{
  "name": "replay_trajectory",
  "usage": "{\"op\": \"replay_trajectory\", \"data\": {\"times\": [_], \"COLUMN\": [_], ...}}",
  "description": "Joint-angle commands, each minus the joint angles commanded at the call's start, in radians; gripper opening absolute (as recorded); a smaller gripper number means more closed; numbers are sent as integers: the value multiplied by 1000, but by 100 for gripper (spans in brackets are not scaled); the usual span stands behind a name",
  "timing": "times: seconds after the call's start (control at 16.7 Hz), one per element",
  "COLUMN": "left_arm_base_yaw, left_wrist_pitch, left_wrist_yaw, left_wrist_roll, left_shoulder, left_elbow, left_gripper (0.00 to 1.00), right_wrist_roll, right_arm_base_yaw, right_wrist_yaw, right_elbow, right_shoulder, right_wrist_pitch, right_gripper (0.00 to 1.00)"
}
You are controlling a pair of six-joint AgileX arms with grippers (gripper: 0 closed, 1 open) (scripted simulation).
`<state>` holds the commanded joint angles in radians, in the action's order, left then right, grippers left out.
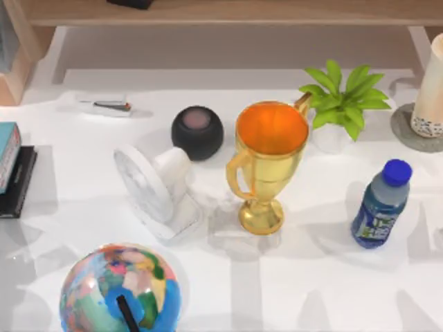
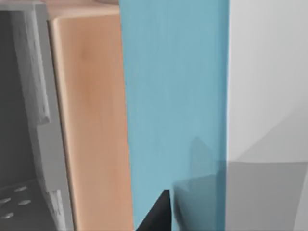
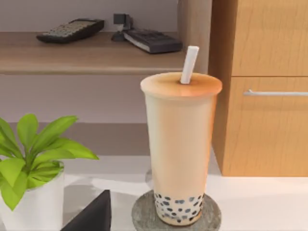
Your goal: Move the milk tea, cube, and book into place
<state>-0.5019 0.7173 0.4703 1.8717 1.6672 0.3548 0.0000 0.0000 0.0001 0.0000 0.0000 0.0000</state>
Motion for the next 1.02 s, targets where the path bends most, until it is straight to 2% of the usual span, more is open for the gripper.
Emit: {"op": "replay_trajectory", "data": {"times": [0.54,1.02], "left_arm_base_yaw": [10,10], "left_wrist_pitch": [15,15], "left_wrist_yaw": [-8,-8], "left_wrist_roll": [-6,-6], "left_shoulder": [25,25], "left_elbow": [13,13], "left_gripper": [0,60], "right_wrist_roll": [0,0], "right_arm_base_yaw": [0,0], "right_wrist_yaw": [0,0], "right_elbow": [0,0], "right_shoulder": [0,0], "right_wrist_pitch": [0,0], "right_gripper": [100,100]}}
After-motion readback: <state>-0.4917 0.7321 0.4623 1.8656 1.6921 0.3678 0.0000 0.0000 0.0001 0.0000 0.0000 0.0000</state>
